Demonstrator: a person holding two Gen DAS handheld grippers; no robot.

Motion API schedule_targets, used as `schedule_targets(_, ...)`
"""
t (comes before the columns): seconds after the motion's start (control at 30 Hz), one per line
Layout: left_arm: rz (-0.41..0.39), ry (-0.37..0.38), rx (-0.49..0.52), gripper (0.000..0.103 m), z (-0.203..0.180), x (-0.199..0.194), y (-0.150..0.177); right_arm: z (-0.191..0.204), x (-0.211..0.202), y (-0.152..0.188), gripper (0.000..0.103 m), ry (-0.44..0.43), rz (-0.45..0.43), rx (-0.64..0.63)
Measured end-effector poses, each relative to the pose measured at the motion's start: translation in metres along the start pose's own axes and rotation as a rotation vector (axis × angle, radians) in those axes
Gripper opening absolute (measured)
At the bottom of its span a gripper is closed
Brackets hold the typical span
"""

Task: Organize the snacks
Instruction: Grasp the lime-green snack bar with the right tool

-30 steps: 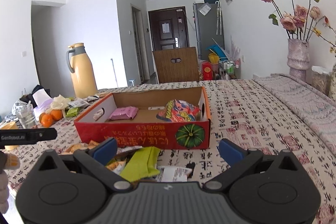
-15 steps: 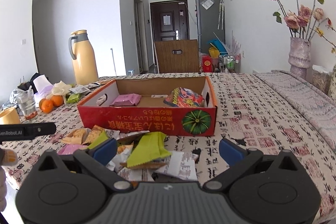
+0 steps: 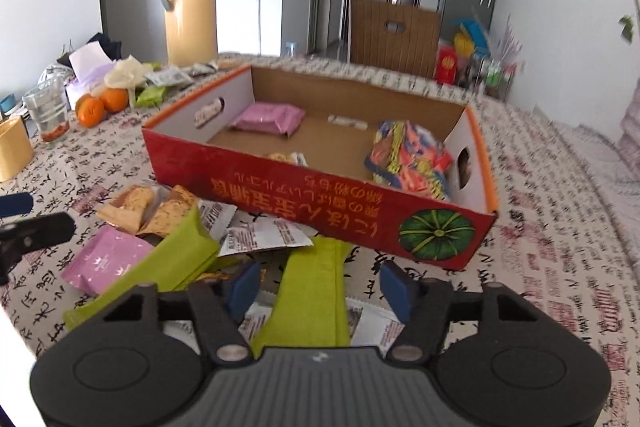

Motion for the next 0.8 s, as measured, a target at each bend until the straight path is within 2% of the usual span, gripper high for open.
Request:
schedule_targets(0.2, 0.014, -0.002, -0.023, 0.103, 0.008, 0.008, 0.0, -0.003, 0.016, 0.002, 0.042, -0.059, 0.083, 0.02)
schedule_targets(0.3, 0.021, 0.003, -0.028, 0.103, 0.009, 0.011, 0.001, -0.002, 0.018, 0.002, 0.04, -0.061, 0.089, 0.014)
schedule_targets(0.57, 0.017, 0.012, -0.027, 0.103, 0.005, 0.01, 0.0, -0.007, 0.008, 0.002, 0.035, -0.084, 0.055, 0.041)
schedule_targets(0.8, 0.013, 0.004, -0.028, 0.103, 0.002, 0.006, -0.001, -0.011, -0.016, 0.001, 0.034, -0.098, -0.034, 0.06)
Point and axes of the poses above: each gripper's, at about its wrist camera, not at the fingertips, and x roughly the way its jaws point, z to its left, y to its underside, the point moved 4 cm from there along x, roughly the way its jaws point, and after that the axes turned 8 degrees about -y, right-handed, at the moved point
